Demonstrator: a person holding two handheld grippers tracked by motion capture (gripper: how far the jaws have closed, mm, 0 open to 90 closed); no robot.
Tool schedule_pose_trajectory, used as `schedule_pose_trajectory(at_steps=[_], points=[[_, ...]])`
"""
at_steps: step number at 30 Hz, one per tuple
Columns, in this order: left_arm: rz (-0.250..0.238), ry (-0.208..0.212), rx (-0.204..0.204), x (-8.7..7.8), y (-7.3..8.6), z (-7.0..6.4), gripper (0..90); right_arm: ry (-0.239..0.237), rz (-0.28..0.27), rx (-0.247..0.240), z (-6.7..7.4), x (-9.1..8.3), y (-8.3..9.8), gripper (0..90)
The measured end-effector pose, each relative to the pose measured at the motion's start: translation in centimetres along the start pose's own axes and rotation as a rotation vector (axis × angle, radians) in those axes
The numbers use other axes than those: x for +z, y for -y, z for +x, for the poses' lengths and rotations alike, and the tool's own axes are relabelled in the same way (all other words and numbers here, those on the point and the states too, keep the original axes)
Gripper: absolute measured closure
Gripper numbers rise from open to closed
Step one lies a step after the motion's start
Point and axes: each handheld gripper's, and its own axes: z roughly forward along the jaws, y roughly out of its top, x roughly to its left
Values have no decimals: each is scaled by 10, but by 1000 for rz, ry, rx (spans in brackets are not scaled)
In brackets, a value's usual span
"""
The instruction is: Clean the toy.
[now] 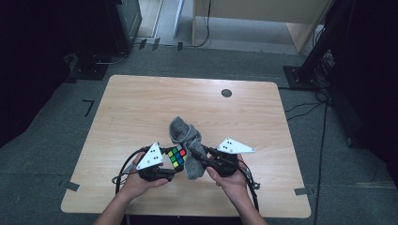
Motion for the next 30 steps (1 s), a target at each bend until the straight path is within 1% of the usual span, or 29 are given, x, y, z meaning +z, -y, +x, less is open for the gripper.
schedule_pose_trajectory(at_steps=[3,5,8,10,11,12,13,14,15,16,18,20,22,25,26,27,28,29,30], points=[[-16,9,-22,-2,0,2,342,19,25,29,-9,4,5,676],[-26,17,-28,-2,0,2,342,26,32,37,-10,4,5,676],[-33,23,-37,-2,0,2,342,30,24,20,-5,0,2,676],[-20,17,-25,-1,0,1,342,13,6,13,-1,-3,-2,676],[-12,15,-18,0,0,0,342,-2,-7,-5,4,-4,-4,676],[-9,13,-19,0,-1,-1,342,-2,-9,-25,7,-4,-5,676],[-15,11,-20,-1,-2,-2,342,10,-11,-47,8,-4,-6,676],[-20,13,-15,-2,-4,-3,342,10,-18,-40,7,-4,-5,676],[-24,12,-9,-3,-5,-3,342,2,-28,-21,4,-4,-3,676],[-31,13,-12,-4,-6,-3,342,1,-24,-3,0,-4,-1,676],[-39,20,-25,-4,-5,-1,342,32,6,9,-8,-2,2,676],[-33,20,-26,-3,-3,-1,342,37,10,24,-10,-1,4,677],[-28,19,-23,-1,-2,-1,342,40,-3,0,-3,-2,2,677],[-18,11,-16,0,-1,-2,343,50,-20,-60,11,-3,-4,676],[-14,5,-12,0,-1,-3,343,55,-20,-66,11,-3,-4,676],[-13,1,-6,0,-2,-4,343,51,-21,-56,10,-2,-3,676],[-17,1,-3,0,-3,-4,343,47,-22,-33,6,-2,-1,676],[-20,2,-2,-1,-4,-5,343,55,-15,-17,2,-1,2,675],[-26,0,0,-1,-5,-5,342,66,-7,-13,-1,0,4,676]])
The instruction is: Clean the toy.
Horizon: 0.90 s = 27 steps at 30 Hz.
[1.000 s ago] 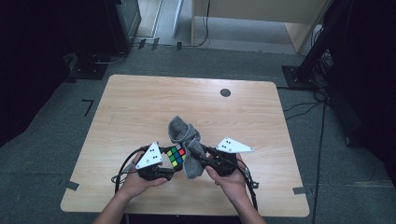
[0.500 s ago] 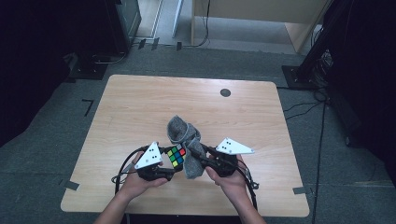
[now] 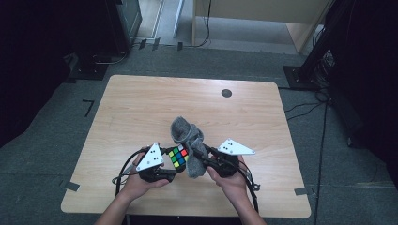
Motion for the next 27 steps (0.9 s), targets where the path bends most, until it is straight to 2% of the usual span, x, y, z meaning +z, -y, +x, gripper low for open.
schedule_pose_trajectory(at_steps=[1,3,5,8,11,16,18,22,24,25,27], points=[[-1,2,-2,0,0,0,342,20,14,3,-3,1,2,676],[-6,9,-10,0,1,1,342,16,16,13,-5,1,3,676],[-5,12,-19,1,2,3,343,9,5,-1,-1,-1,-1,677],[4,9,-18,3,3,2,342,-40,-32,-9,9,-6,-8,677],[-3,8,-11,1,2,1,343,-33,-30,-31,13,-7,-11,677],[-40,22,-28,-3,-1,2,343,-14,2,50,-5,-3,-3,678],[-42,27,-35,-4,-1,3,343,-17,0,59,-6,-3,-3,678],[-6,9,-23,1,2,3,343,-47,-34,12,9,-7,-11,677],[-5,4,-16,0,1,2,343,-30,-31,-21,14,-6,-12,676],[-11,5,-11,-1,1,1,343,-25,-33,-24,13,-6,-11,676],[-45,24,-12,-4,0,1,342,-17,-32,11,6,-4,-6,675]])
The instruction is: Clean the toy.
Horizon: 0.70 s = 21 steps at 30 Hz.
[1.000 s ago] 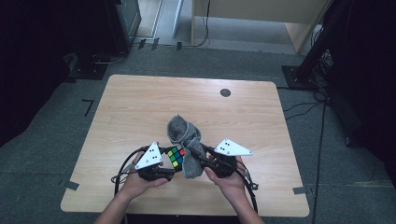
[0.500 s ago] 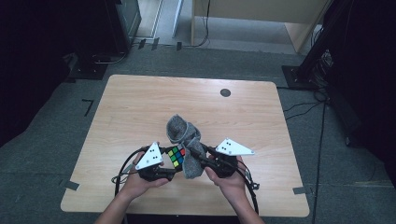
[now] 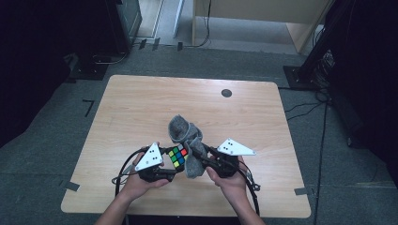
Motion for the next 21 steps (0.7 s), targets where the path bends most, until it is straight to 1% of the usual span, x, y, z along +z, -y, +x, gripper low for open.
schedule_pose_trajectory(at_steps=[2,4,6,8,9,10,11,12,13,15,17,18,19,20,21], points=[[-17,5,-8,-2,-1,2,342,24,22,36,-8,2,5,675],[-14,5,-16,-2,0,2,342,28,38,49,-11,3,7,675],[1,-6,-11,0,1,2,343,31,33,36,-8,2,5,675],[25,-24,3,3,2,0,343,-6,3,22,-2,0,1,675],[29,-24,8,4,2,0,342,-20,-10,11,2,-2,-2,675],[24,-22,5,4,2,-1,343,-21,-13,0,5,-3,-3,675],[17,-20,3,3,1,-1,342,-13,-13,-16,7,-3,-5,674],[8,-18,5,2,-1,-1,343,-11,-15,-22,7,-3,-5,674],[2,-16,6,1,-1,-1,343,-9,-12,-5,3,-3,-4,674],[-10,-8,1,-1,-2,0,343,12,15,18,-3,0,0,674],[-6,-4,-2,-1,-1,1,343,23,36,37,-10,2,4,674],[-6,-1,-6,0,0,2,343,22,40,43,-10,3,4,674],[-3,0,-11,0,1,3,342,25,40,36,-9,3,4,674],[7,-6,-5,1,1,3,343,21,33,27,-6,2,3,674],[18,-14,2,2,2,2,343,6,18,18,-3,1,1,674]])
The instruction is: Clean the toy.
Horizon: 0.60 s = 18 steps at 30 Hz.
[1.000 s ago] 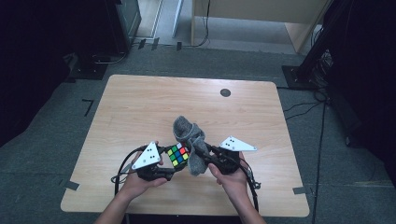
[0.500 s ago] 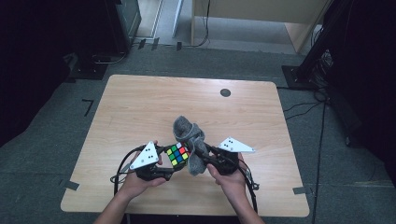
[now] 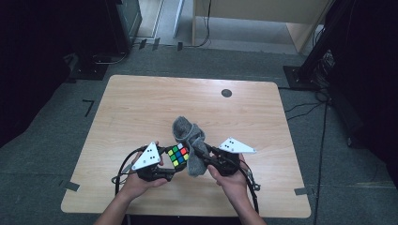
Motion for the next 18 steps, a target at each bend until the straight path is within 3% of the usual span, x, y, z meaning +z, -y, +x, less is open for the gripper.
schedule_pose_trajectory(at_steps=[2,4,6,8,11,15,18], points=[[23,-12,19,2,1,-2,343,-28,-26,-21,8,-2,-3,673],[10,-4,10,1,0,-2,343,-15,-23,-50,12,-3,-6,672],[-16,9,5,-2,-2,-2,343,-20,-27,-30,8,-2,-5,671],[-35,20,0,-4,-3,-2,342,16,5,-14,0,0,0,672],[-29,23,-7,-4,-3,0,342,13,20,30,-8,2,4,672],[23,13,10,3,0,-2,343,-33,-24,-2,5,-2,-3,672],[16,16,-2,3,-1,-3,342,-20,-30,-46,11,-4,-6,671]])
